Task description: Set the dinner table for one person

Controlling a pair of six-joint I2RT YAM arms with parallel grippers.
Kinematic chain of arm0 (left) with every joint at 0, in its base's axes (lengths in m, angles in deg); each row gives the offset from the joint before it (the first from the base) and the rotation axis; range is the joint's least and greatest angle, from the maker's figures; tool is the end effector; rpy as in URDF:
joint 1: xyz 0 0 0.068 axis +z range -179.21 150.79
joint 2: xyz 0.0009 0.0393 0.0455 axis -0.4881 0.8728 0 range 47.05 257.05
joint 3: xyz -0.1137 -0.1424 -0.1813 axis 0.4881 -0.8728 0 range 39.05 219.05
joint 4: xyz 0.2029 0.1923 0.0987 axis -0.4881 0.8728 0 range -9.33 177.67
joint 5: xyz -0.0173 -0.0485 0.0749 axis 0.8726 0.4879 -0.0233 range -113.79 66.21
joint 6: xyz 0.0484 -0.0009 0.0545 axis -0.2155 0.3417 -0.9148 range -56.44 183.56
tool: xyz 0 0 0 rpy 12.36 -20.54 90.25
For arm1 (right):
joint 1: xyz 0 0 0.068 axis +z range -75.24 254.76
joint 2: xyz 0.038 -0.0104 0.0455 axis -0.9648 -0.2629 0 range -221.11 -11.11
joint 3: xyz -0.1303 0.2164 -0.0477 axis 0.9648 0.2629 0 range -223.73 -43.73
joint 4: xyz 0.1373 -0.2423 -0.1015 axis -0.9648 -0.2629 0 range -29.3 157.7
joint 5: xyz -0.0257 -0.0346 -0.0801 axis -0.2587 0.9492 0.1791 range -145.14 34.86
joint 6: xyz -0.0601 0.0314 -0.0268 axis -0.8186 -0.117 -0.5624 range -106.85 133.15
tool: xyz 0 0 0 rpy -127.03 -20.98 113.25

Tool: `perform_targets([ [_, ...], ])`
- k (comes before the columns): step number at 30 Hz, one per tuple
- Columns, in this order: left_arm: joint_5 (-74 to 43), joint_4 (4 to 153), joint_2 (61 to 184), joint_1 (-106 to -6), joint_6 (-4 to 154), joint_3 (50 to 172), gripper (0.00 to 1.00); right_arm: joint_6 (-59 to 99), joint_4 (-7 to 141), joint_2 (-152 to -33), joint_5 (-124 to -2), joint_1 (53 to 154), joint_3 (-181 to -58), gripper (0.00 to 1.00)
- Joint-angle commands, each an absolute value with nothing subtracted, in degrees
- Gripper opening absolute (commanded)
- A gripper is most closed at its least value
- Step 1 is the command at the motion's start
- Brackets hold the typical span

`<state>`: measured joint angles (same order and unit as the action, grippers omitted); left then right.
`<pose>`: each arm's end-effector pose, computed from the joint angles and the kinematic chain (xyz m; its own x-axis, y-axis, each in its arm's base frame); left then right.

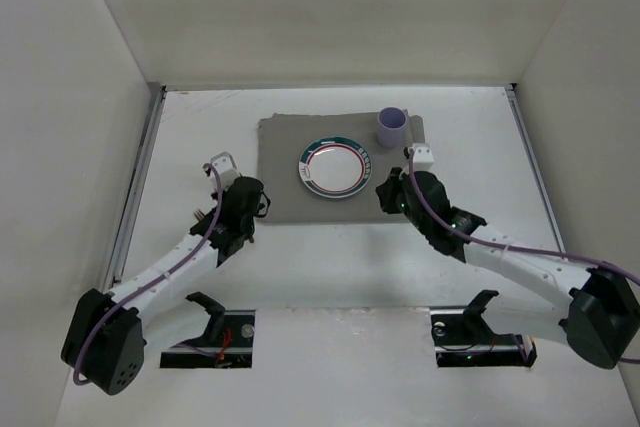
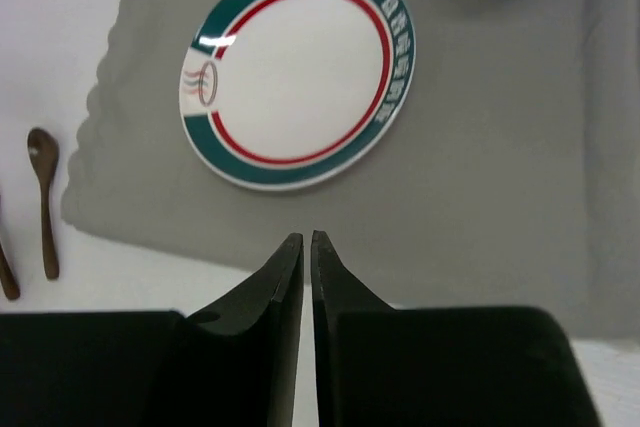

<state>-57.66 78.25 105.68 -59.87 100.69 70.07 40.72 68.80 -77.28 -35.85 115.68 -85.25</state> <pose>0.2591 -0.1143 0.1945 -0.2856 -0.4132 -0.8647 -0.2294 0.9055 -0.3570 0.2561 0.1955 0.2245 -0.4478 0.1899 -0.8737 -0.2055 0.9292 0.3073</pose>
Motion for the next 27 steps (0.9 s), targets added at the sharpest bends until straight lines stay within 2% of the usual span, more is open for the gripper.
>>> perform_targets([
  [1,-61.1,90.8,106.0,-59.1,101.9,71.8,0.14,42.9,78.2,-72.2,-36.1,116.9,-80.8,0.15],
  [6,-60.6,92.7,111.9,-58.9,104.2,73.1,0.28,45.0,84.0,-70.4,-38.5,116.9,-74.5,0.22],
  [9,-61.3,92.9,114.9,-58.8,104.3,74.4,0.30,46.0,86.9,-71.3,-39.4,117.1,-73.1,0.23],
  [18,-61.2,91.0,121.8,-57.4,104.7,76.0,0.30,46.9,89.4,-73.2,-41.3,118.9,-71.5,0.25],
  [27,-60.2,88.8,122.9,-55.6,105.4,74.2,0.29,46.9,89.4,-73.5,-41.5,119.0,-71.3,0.26],
])
